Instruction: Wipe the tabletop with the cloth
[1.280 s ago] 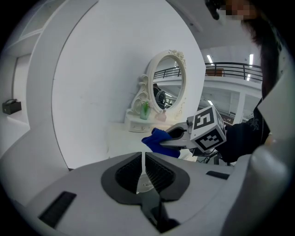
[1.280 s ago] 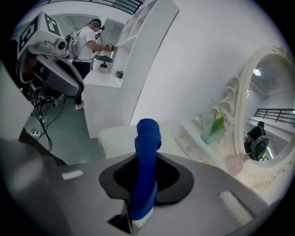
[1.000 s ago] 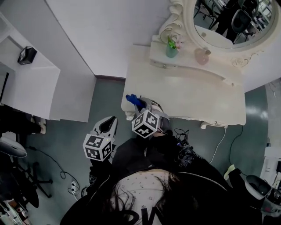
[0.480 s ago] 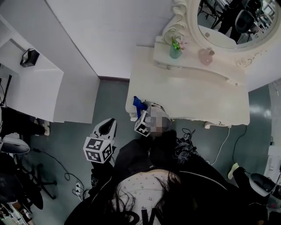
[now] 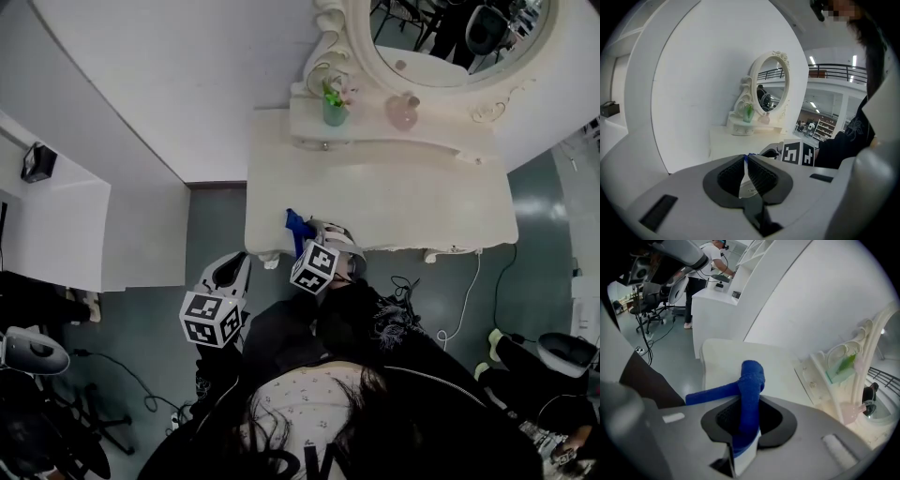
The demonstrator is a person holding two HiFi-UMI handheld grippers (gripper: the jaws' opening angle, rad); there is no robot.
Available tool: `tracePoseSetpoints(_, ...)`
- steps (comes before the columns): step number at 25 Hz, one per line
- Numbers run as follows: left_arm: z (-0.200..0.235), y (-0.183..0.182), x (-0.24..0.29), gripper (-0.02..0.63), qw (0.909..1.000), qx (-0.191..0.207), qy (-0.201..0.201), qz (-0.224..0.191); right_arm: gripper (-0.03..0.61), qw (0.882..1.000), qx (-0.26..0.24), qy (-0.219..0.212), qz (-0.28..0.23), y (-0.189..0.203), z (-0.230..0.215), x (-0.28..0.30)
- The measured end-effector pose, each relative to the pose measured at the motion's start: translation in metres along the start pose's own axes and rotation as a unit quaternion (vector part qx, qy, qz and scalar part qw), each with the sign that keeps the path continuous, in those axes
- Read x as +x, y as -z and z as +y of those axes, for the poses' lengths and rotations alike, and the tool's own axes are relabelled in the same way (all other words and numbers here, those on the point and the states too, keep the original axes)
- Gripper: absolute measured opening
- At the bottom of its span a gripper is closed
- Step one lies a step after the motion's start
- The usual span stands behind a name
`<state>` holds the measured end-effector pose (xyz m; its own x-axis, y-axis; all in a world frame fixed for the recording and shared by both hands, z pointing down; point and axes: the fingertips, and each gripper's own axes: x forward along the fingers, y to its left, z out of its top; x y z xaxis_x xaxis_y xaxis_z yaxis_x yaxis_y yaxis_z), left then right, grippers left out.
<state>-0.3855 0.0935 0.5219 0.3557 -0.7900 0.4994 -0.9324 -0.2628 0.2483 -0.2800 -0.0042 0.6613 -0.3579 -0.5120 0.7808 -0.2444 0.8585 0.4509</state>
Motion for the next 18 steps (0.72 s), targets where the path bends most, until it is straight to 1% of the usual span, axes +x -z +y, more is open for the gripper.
tracePoseSetpoints(5, -0.021, -0.01, 0.018, 0.002, 0.9997, 0.017, 0.02, 0.004, 0.074, 0.999, 0.033, 0.02, 0.02, 0.041, -0.028, -0.007)
tracePoseSetpoints(11, -0.049, -0.02, 0.044, 0.002, 0.999, 0.031, 0.029, 0.016, 0.074, 0.995, 0.081, 0.04, 0.035, 0.097, -0.065, -0.019)
tracePoseSetpoints(18, -0.111, -0.031, 0.09, 0.002, 0.9981, 0.046, 0.035, 0.023, 0.074, 0.988, 0.135, 0.057, 0.044, 0.181, -0.112, -0.039)
